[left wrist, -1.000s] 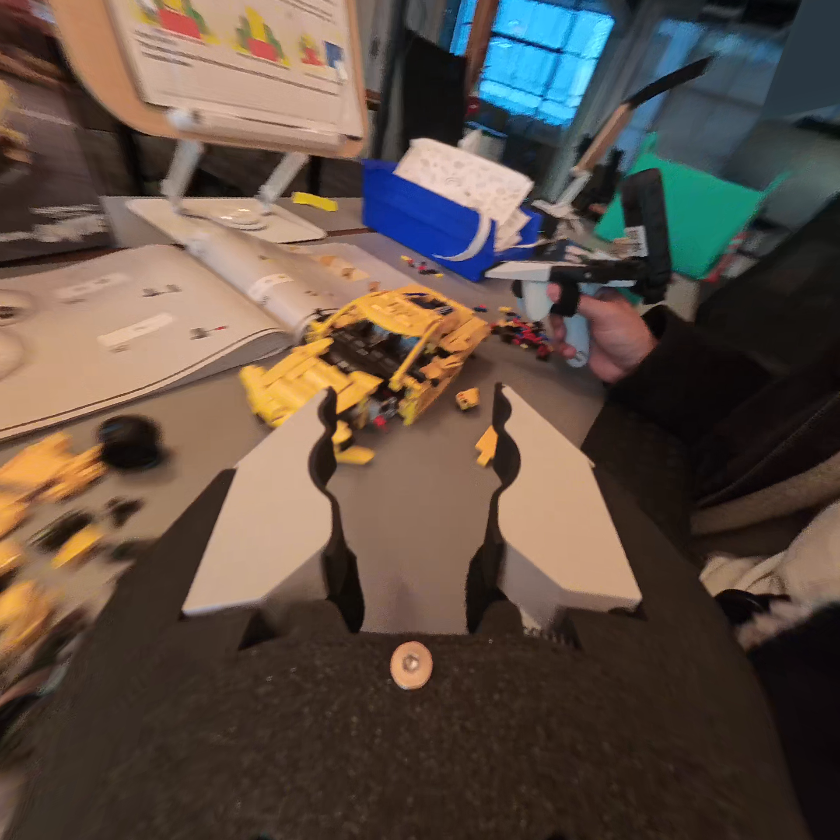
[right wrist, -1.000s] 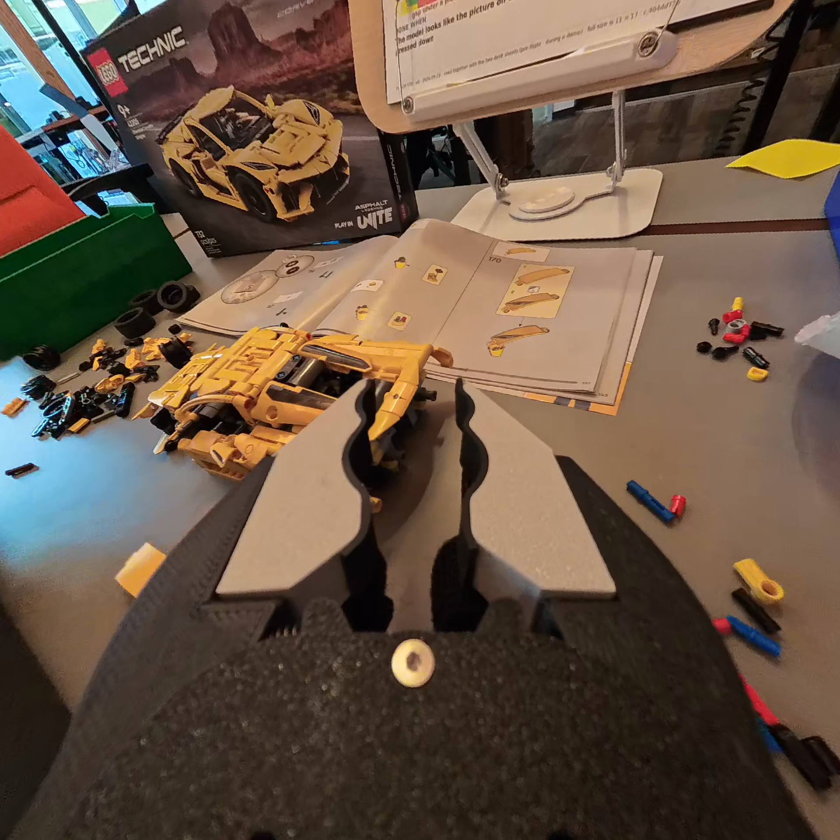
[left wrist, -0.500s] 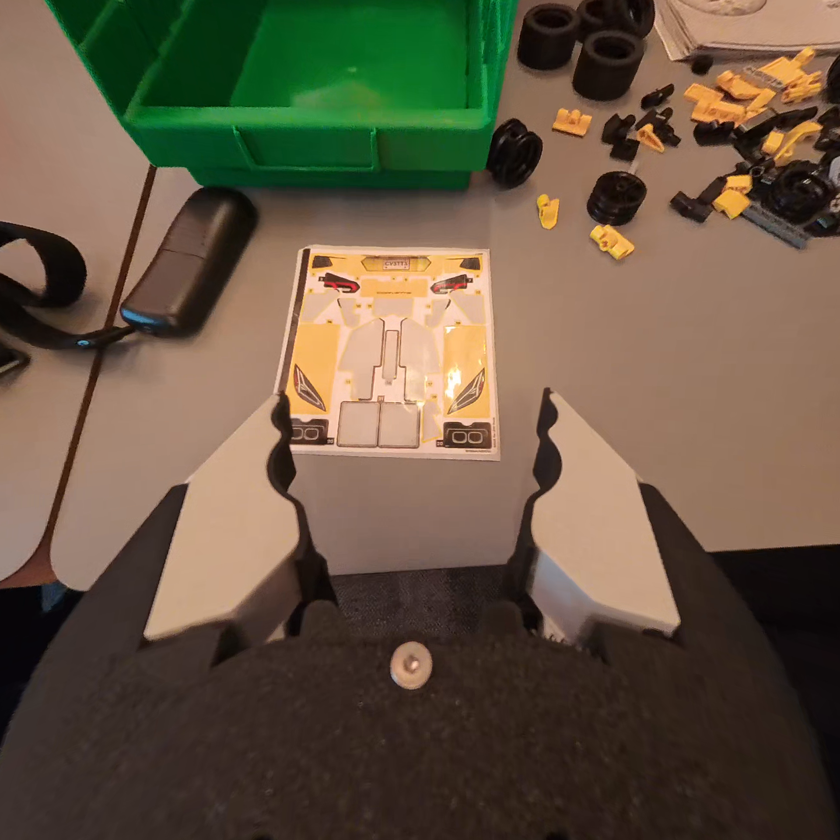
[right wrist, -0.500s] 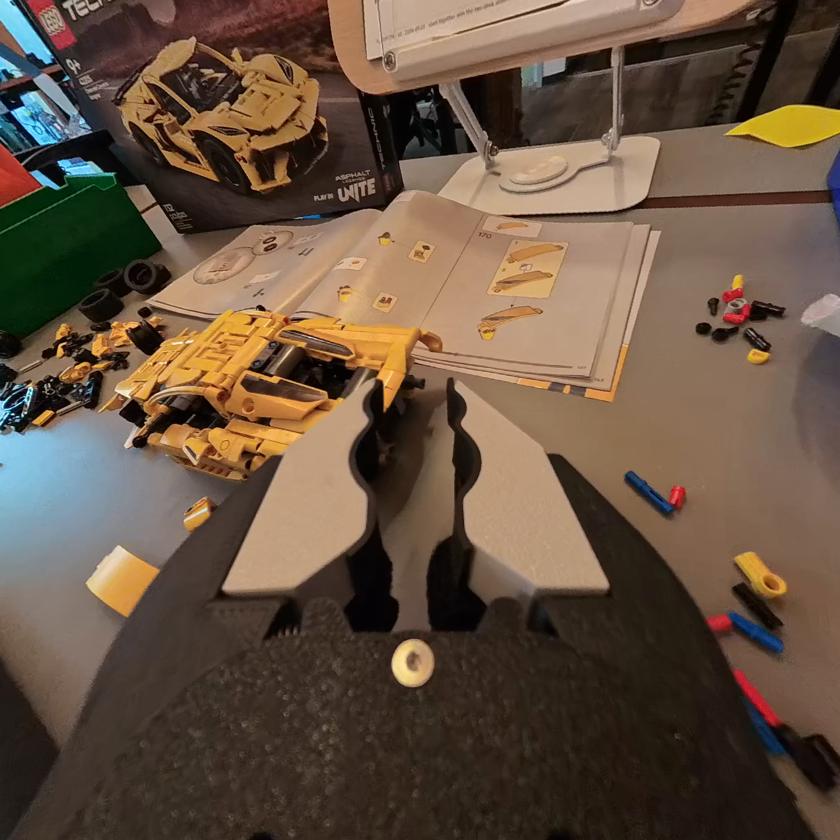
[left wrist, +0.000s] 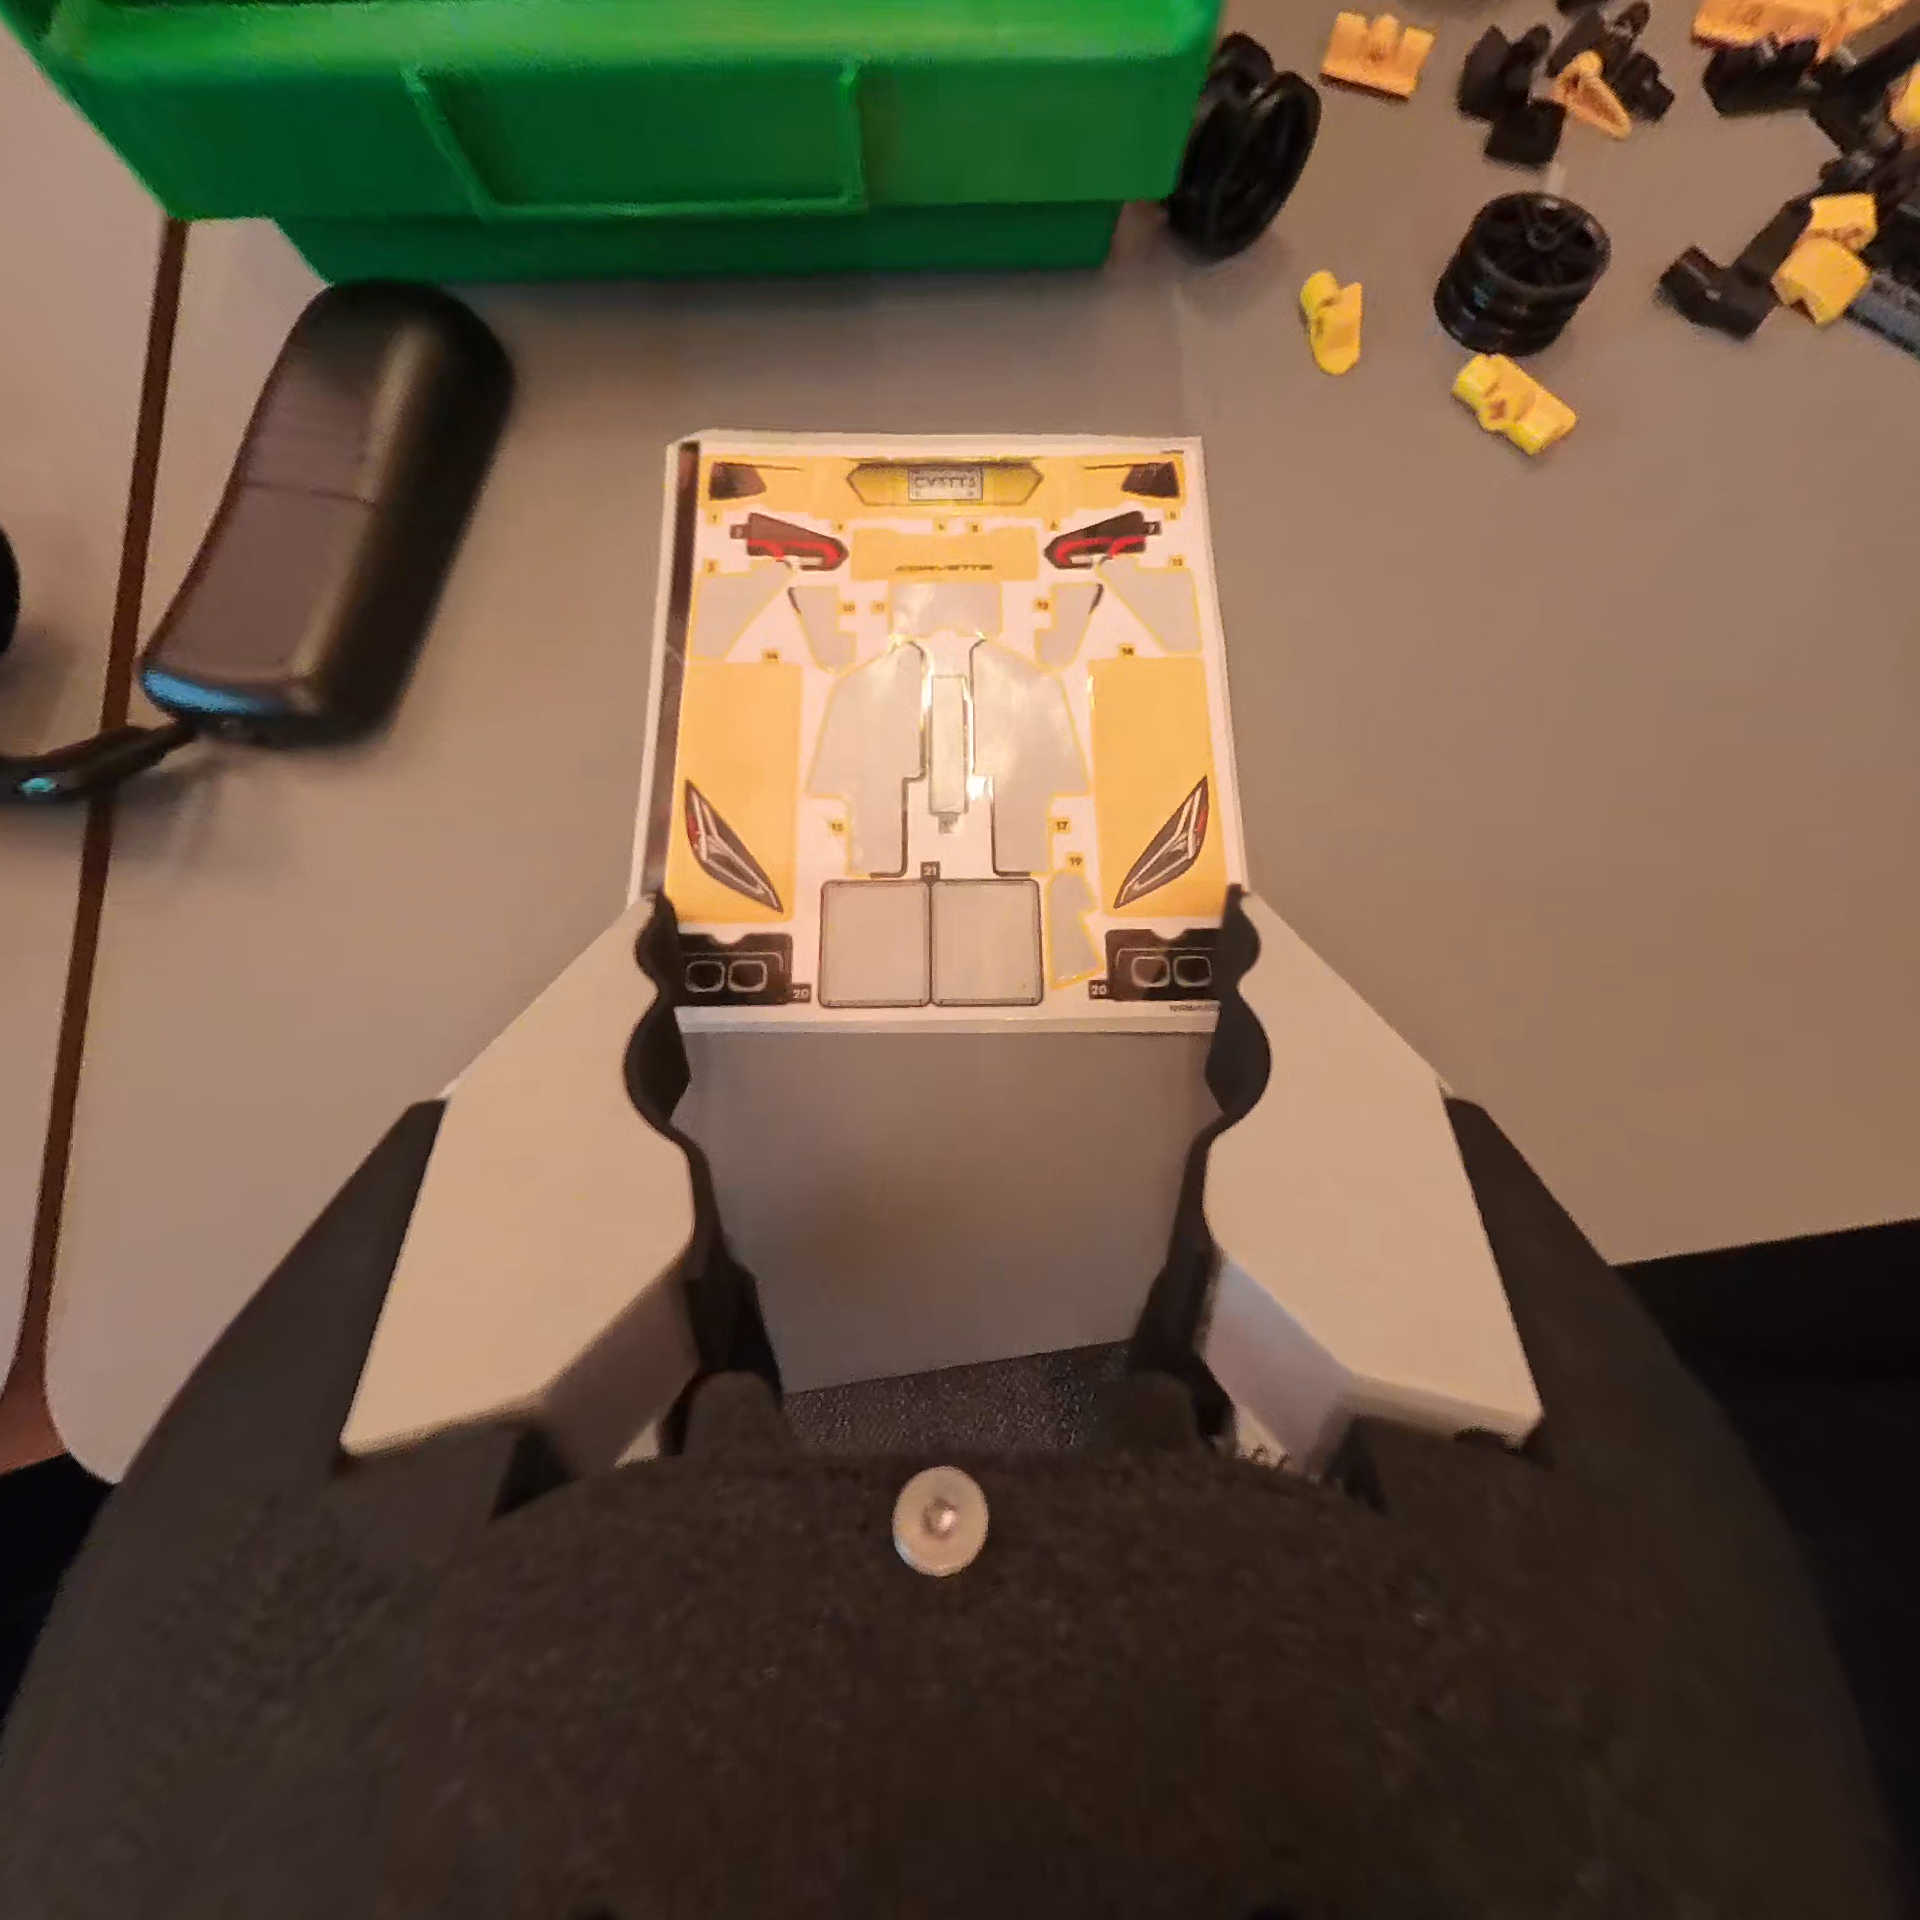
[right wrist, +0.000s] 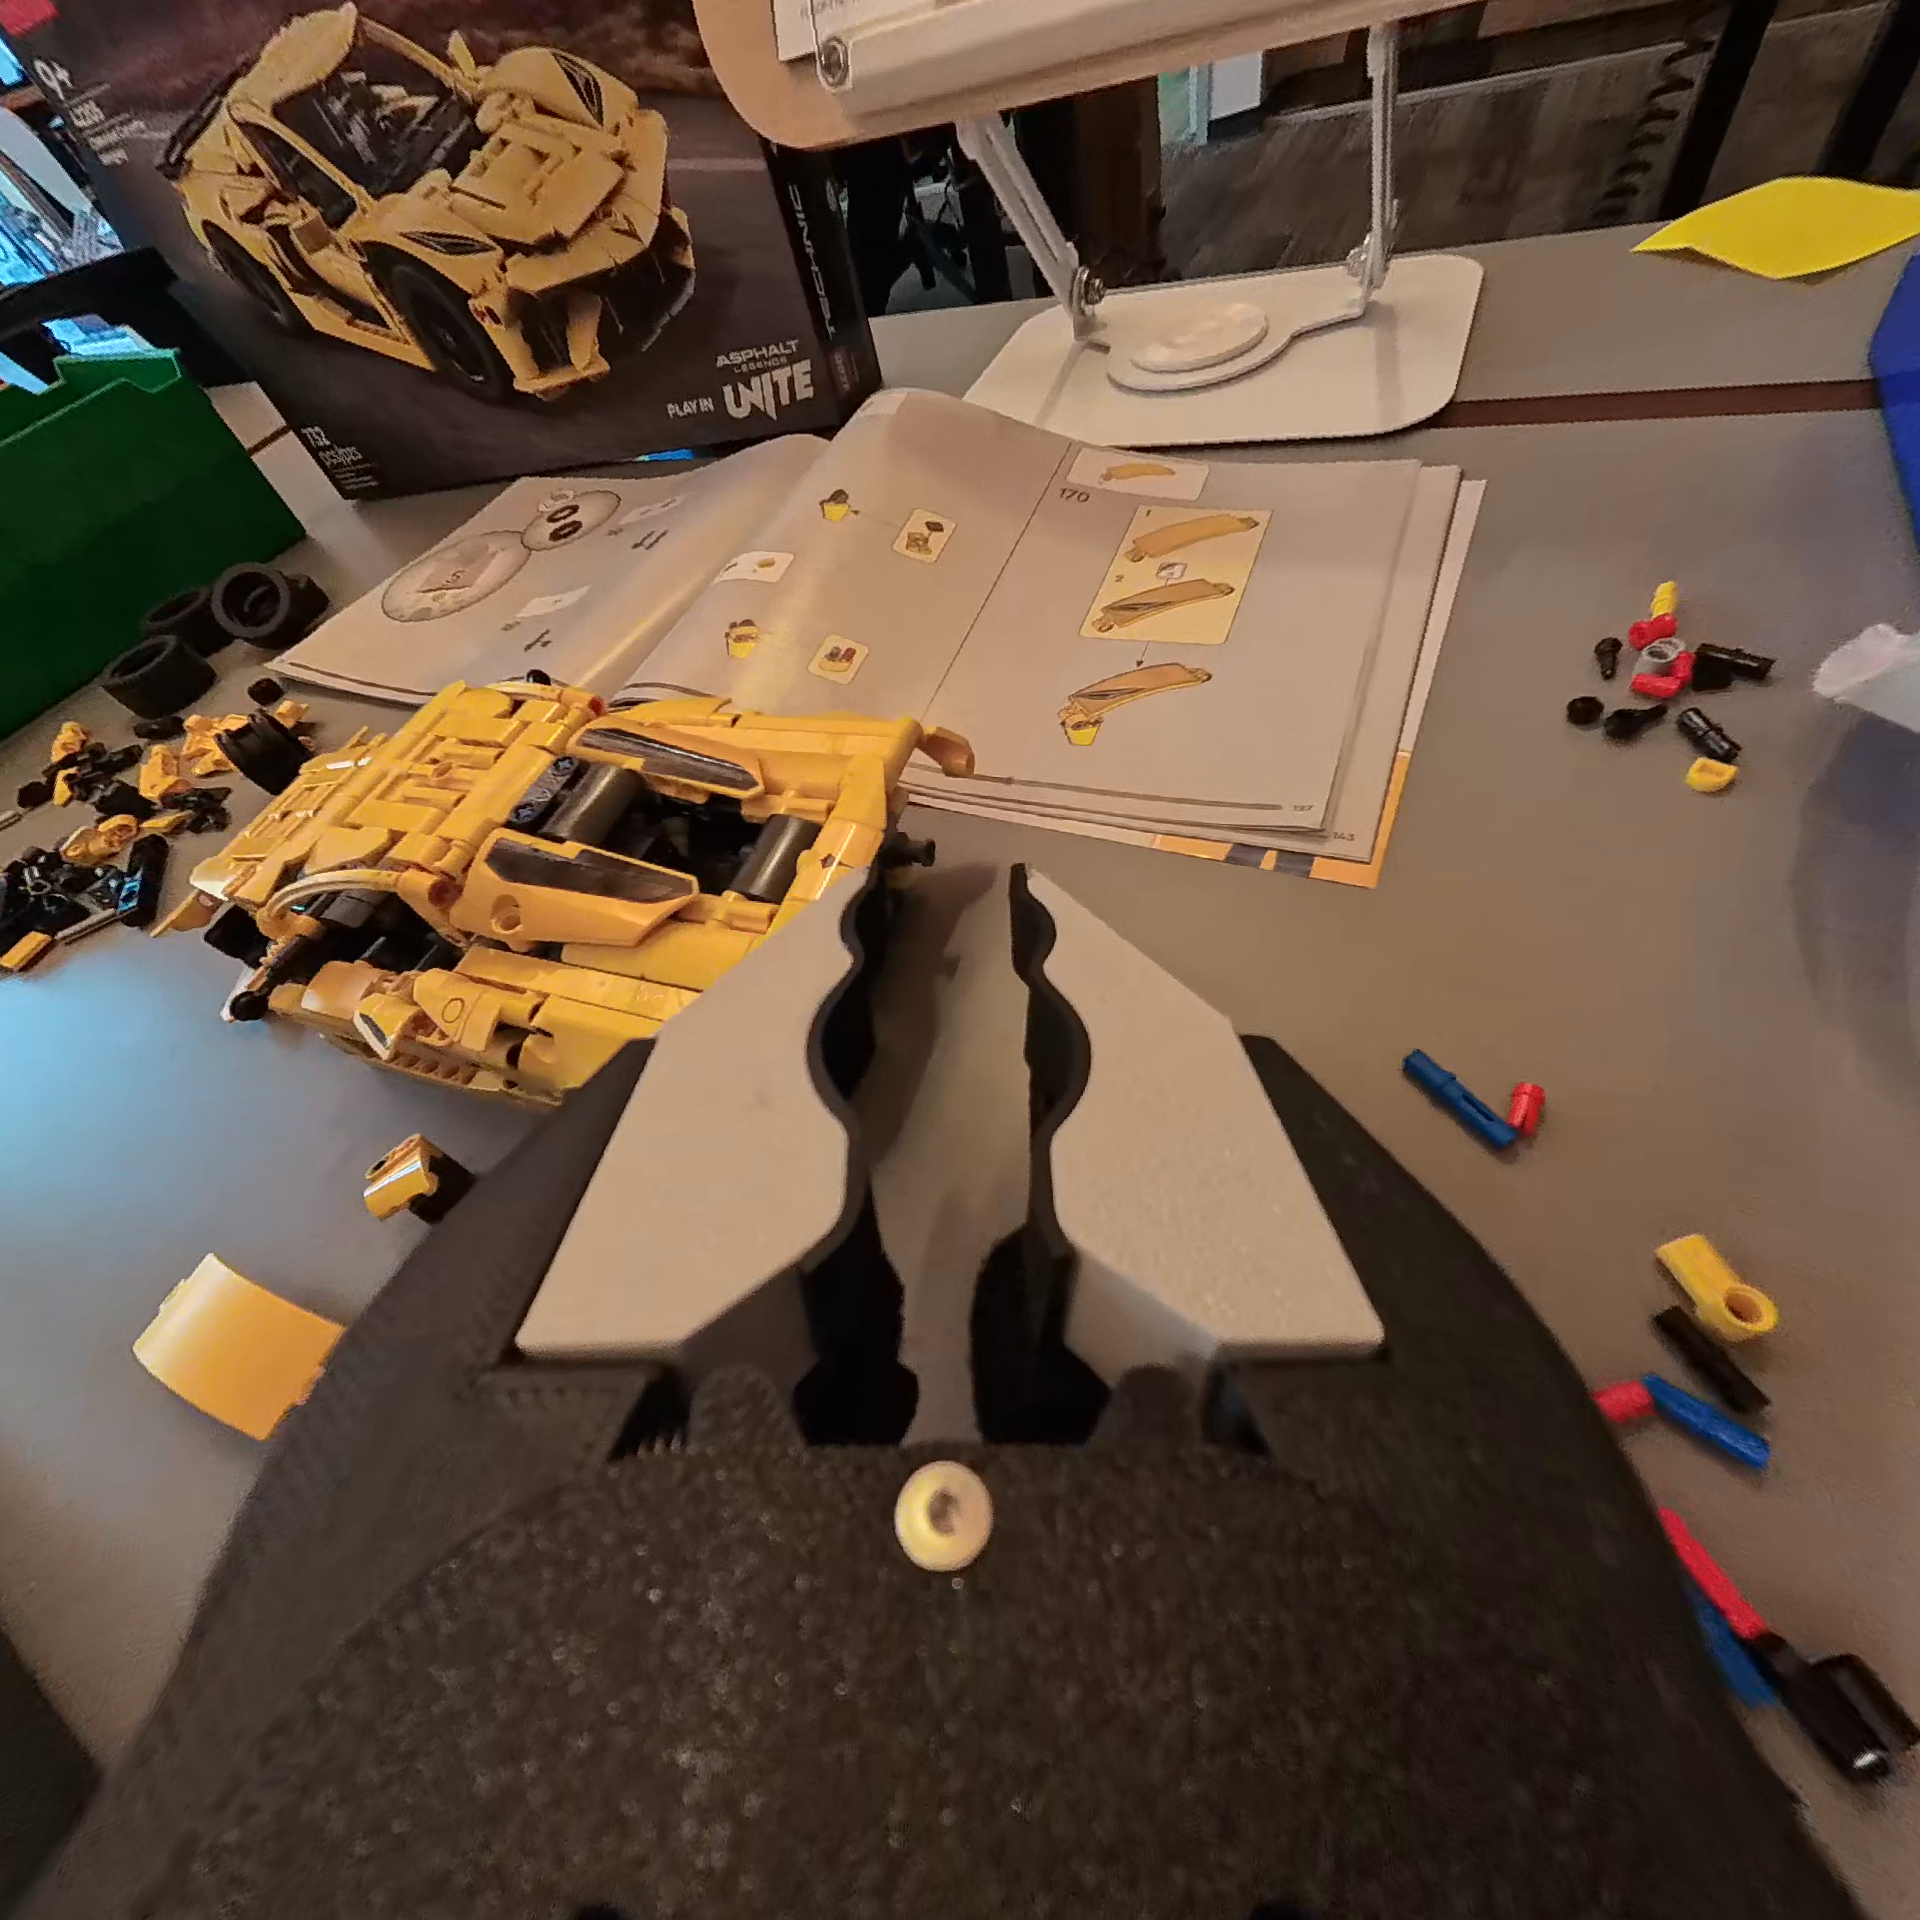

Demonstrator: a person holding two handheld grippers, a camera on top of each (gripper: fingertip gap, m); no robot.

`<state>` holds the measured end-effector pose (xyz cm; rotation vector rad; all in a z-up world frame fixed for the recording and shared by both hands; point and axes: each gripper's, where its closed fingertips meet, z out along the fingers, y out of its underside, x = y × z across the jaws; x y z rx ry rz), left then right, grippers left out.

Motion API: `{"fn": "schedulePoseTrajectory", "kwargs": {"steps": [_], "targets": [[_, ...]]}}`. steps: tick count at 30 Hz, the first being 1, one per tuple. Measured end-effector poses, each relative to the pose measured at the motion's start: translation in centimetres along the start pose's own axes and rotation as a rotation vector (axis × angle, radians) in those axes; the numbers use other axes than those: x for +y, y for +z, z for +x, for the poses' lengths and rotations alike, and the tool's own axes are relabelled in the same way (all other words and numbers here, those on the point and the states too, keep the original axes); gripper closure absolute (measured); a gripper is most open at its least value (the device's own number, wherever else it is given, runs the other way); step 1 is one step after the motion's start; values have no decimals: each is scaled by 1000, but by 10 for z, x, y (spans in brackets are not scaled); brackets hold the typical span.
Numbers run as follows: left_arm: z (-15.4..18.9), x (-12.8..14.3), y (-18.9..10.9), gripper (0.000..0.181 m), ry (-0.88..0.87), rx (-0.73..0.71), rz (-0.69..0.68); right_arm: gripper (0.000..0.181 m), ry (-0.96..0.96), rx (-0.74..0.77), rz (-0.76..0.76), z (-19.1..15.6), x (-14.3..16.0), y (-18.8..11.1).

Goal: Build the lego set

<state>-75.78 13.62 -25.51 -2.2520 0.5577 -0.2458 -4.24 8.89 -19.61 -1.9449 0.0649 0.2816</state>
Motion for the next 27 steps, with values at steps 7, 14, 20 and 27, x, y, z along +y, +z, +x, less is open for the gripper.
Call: {"fn": "schedulePoseTrajectory", "kwargs": {"steps": [7,14,20,27], "targets": [[35,-3,-3,98,113,18,7,161,-4,-9,0,-2,0,1],[38,5,-8,120,9,32,14,162,-38,-36,3,-12,-1,1],[45,10,-14,137,-1,20,20,163,-144,-45,-19,-27,1,3],[59,10,-21,163,60,19,41,167,-219,-48,-2,-47,-6,-2]]}}
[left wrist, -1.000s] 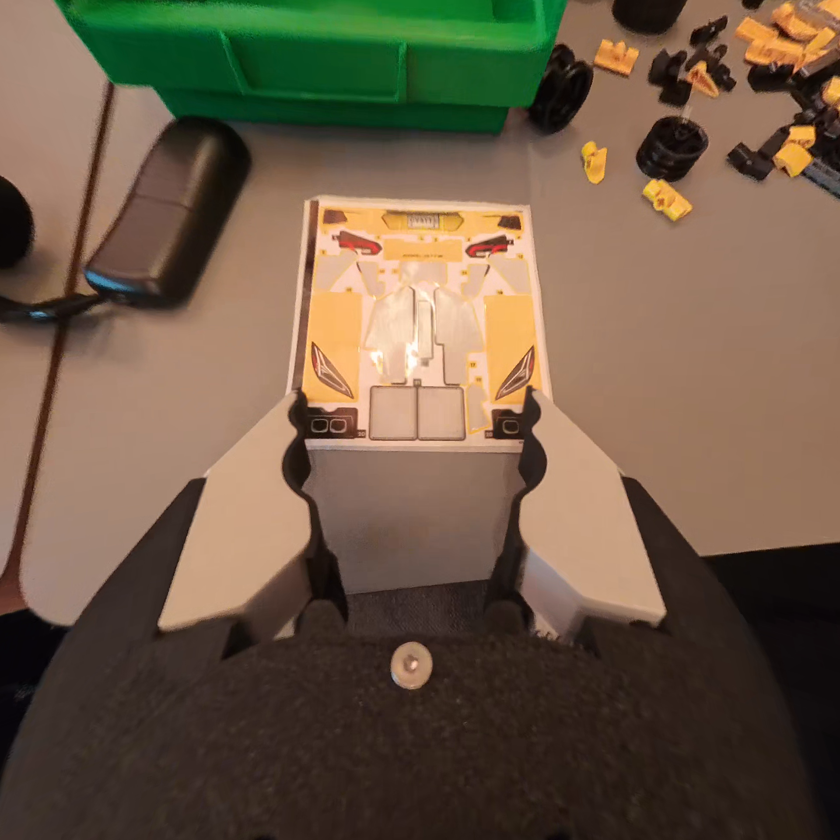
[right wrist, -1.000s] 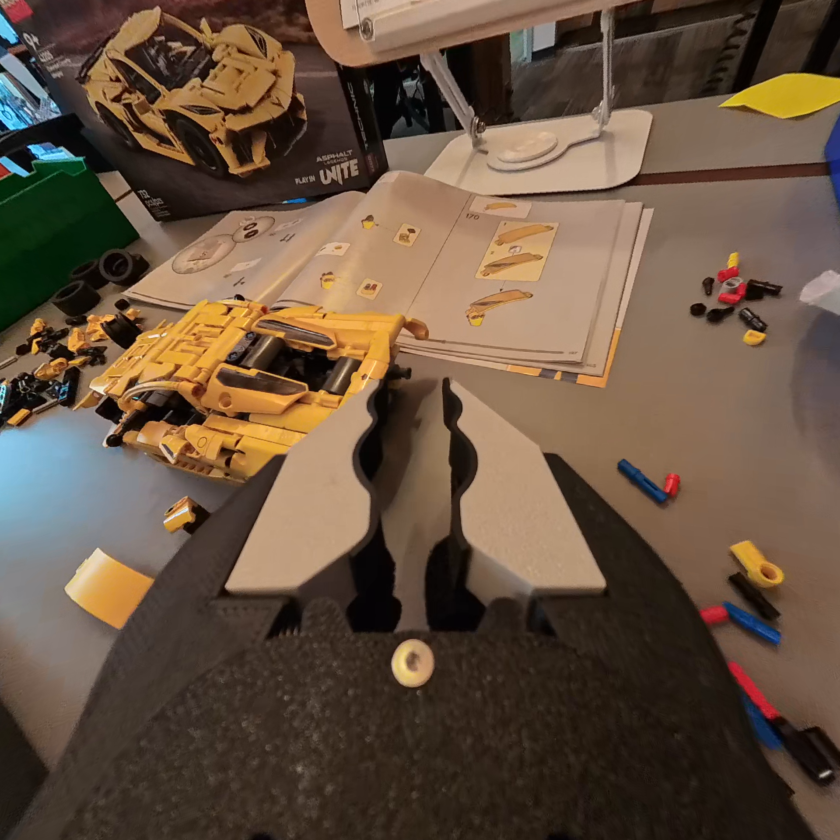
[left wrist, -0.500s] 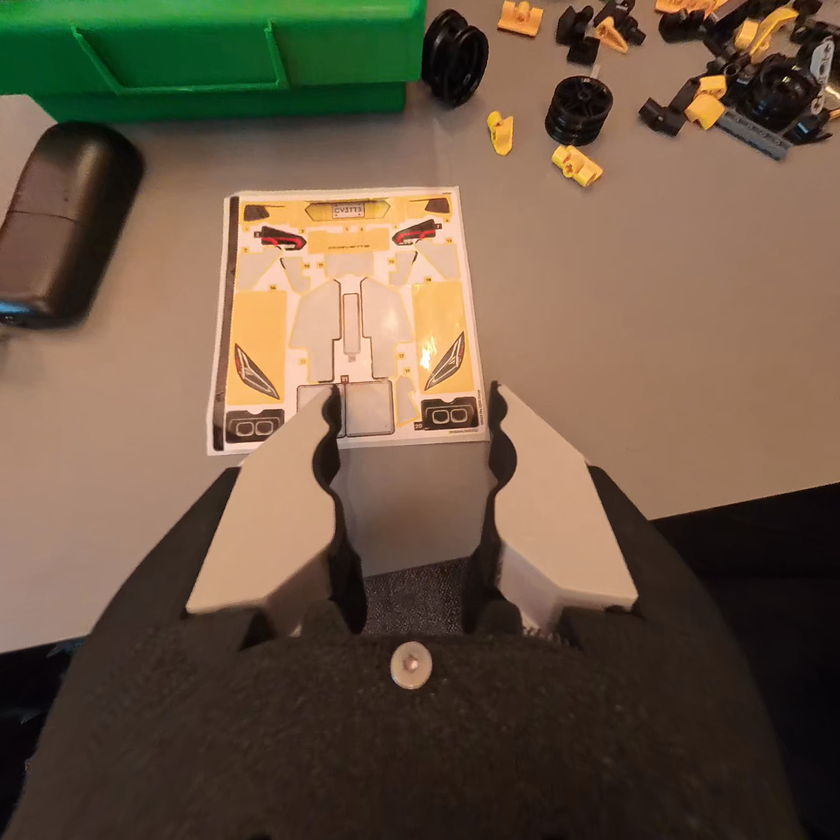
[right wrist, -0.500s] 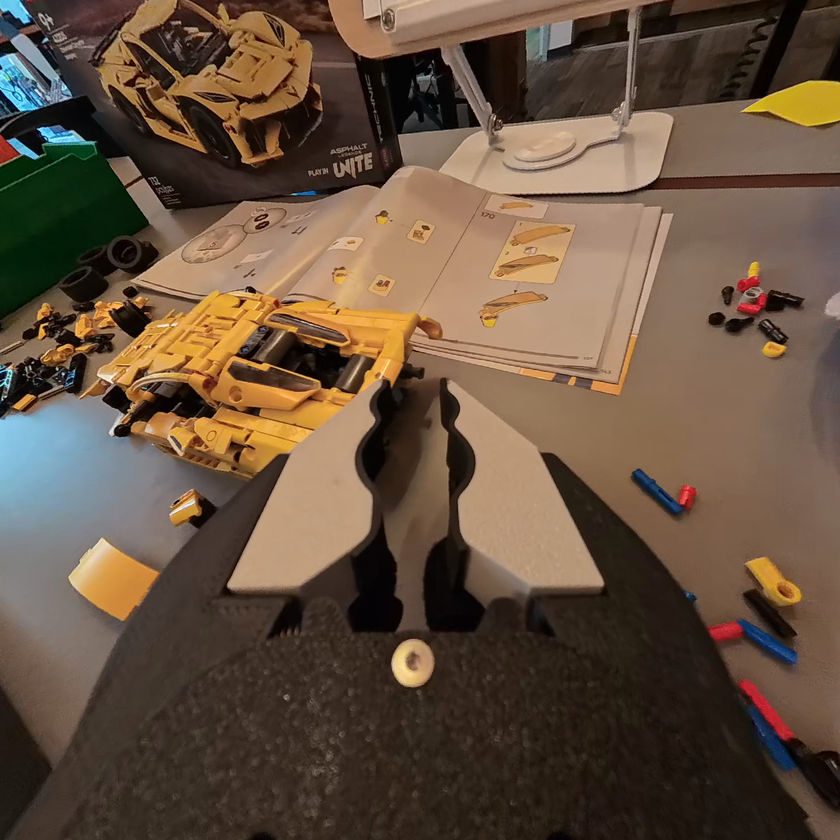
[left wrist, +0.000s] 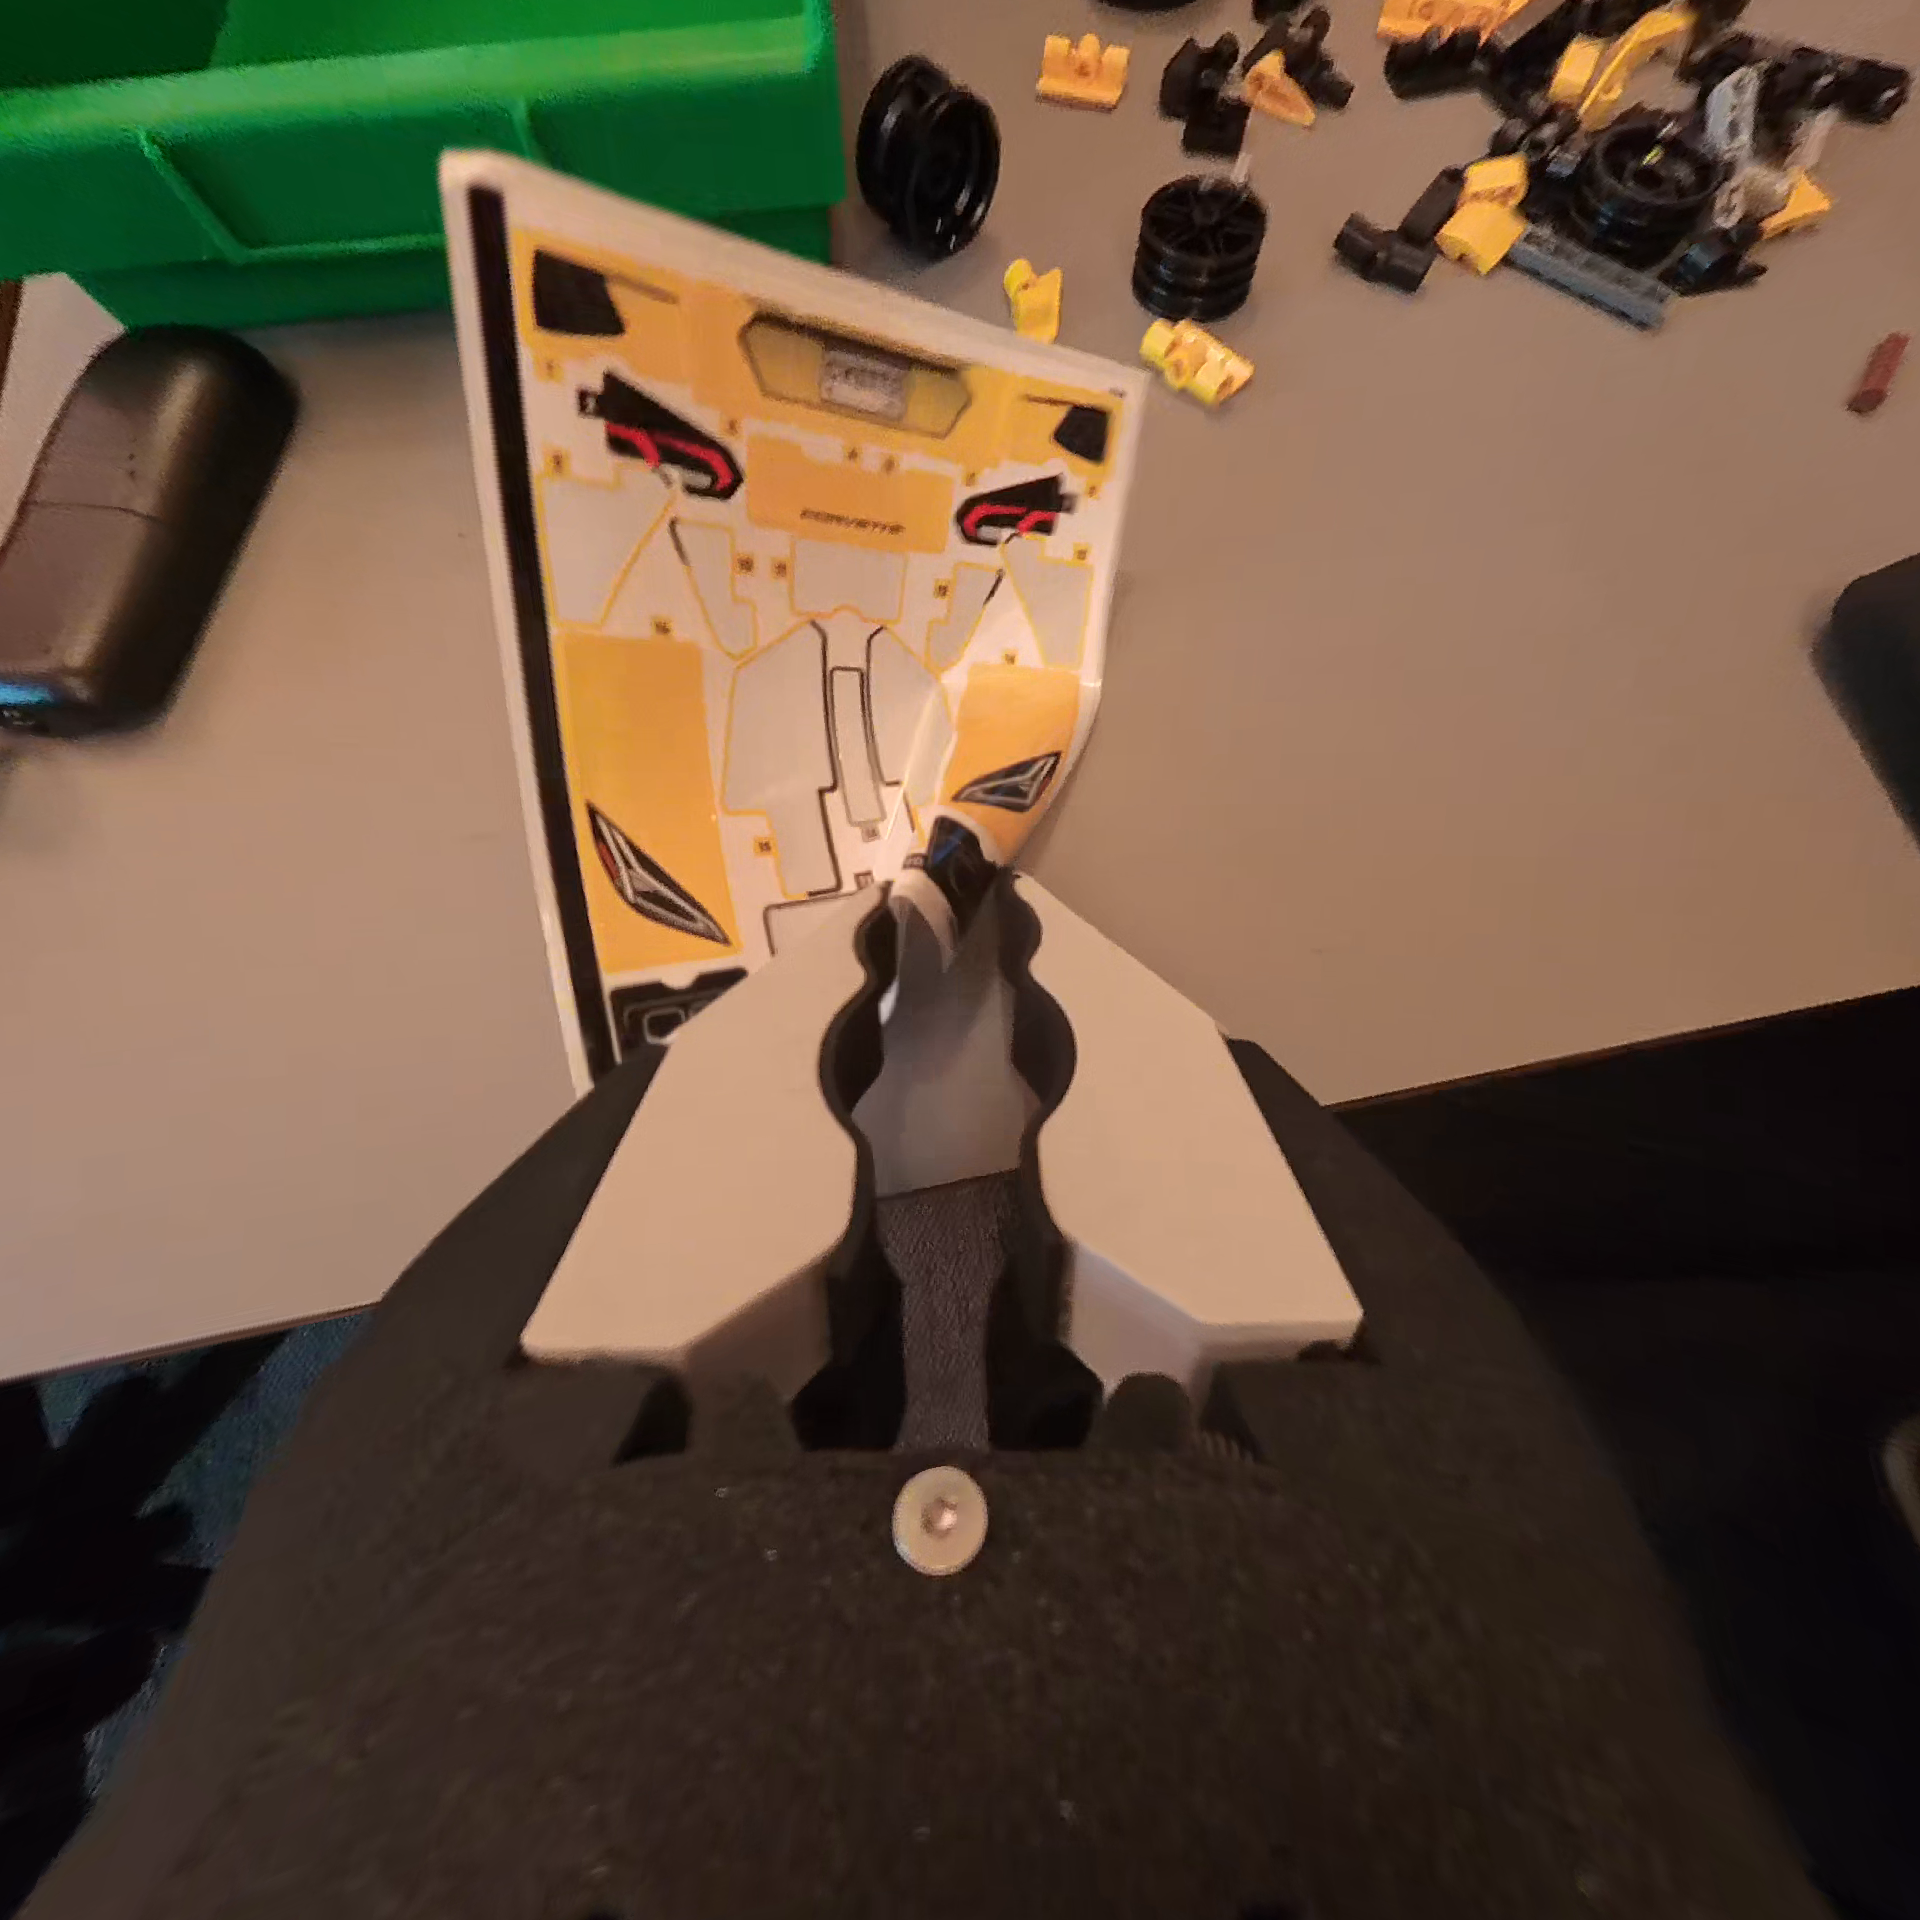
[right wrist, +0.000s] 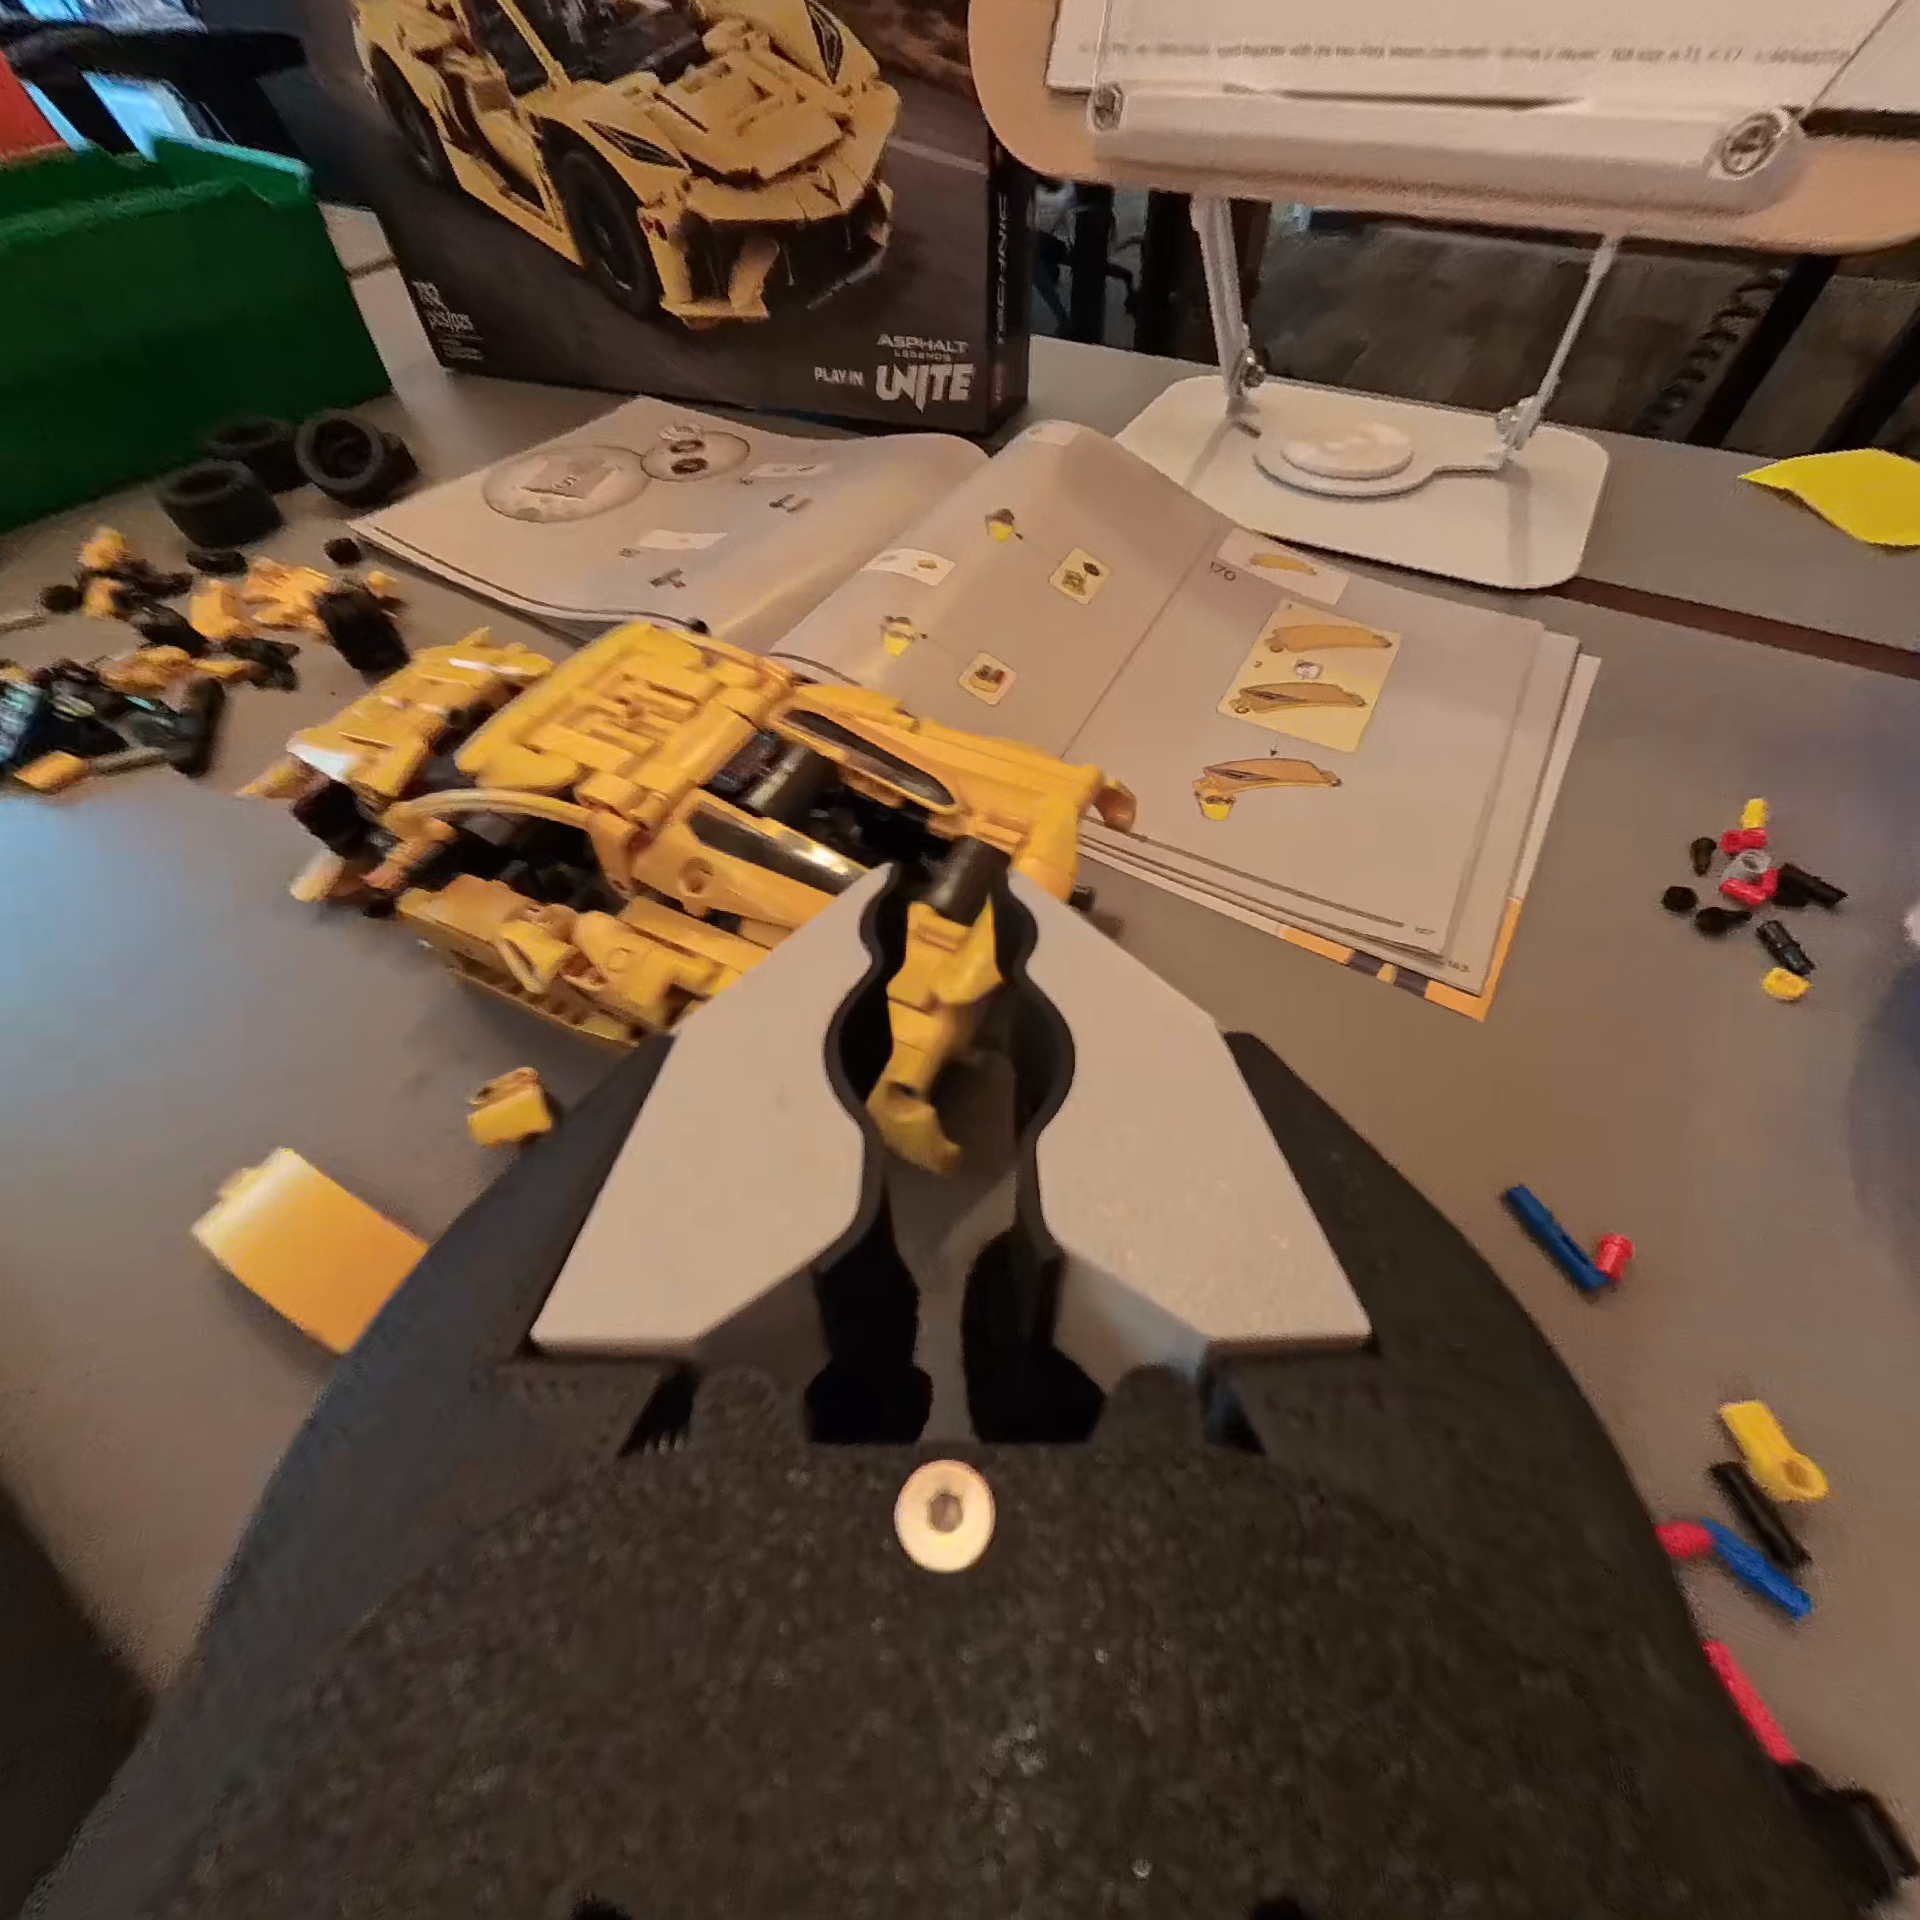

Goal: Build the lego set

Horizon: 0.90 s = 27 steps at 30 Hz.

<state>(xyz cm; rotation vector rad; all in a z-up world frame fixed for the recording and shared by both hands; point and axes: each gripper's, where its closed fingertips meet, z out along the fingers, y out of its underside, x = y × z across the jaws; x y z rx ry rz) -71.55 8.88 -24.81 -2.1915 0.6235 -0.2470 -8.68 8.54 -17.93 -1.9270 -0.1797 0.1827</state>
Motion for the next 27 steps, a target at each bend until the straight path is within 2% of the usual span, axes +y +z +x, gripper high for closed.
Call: {"fn": "schedulePoseTrajectory", "kwargs": {"steps": [3,5,7,8,10,11,13,16,18,19,20,21,24,27], "targets": [[13,-16,-10,165,-26,52,82,164,58,-99,58,-43,-27,-6],[26,-35,-20,165,-47,112,155,161,65,-255,106,-105,-56,-5],[44,-56,-31,164,-37,175,217,160,59,-490,115,-191,-79,-1],[54,-67,-35,164,-24,210,242,156,75,-649,69,-239,-81,2],[78,-91,-43,164,12,279,299,135,115,-933,-102,-320,-70,8],[91,-102,-46,163,35,311,323,128,139,-1041,-169,-348,-66,11],[118,-123,-49,163,96,370,356,121,222,-1172,-267,-383,-67,21],[158,-145,-48,163,199,436,385,116,393,-1250,-381,-396,-75,41],[181,-154,-44,161,260,462,391,125,507,-1260,-474,-390,-72,53],[190,-157,-41,161,285,472,393,144,592,-1303,-471,-385,-77,54],[199,-158,-37,159,304,481,389,171,660,-1324,-457,-378,-81,55],[203,-161,-33,152,308,474,390,181,683,-1301,-439,-369,-80,60],[203,-183,-32,141,173,443,475,181,711,-1227,-331,-342,-82,66],[201,-196,-33,134,-137,482,575,181,780,-1177,-167,-316,-96,66]]}}
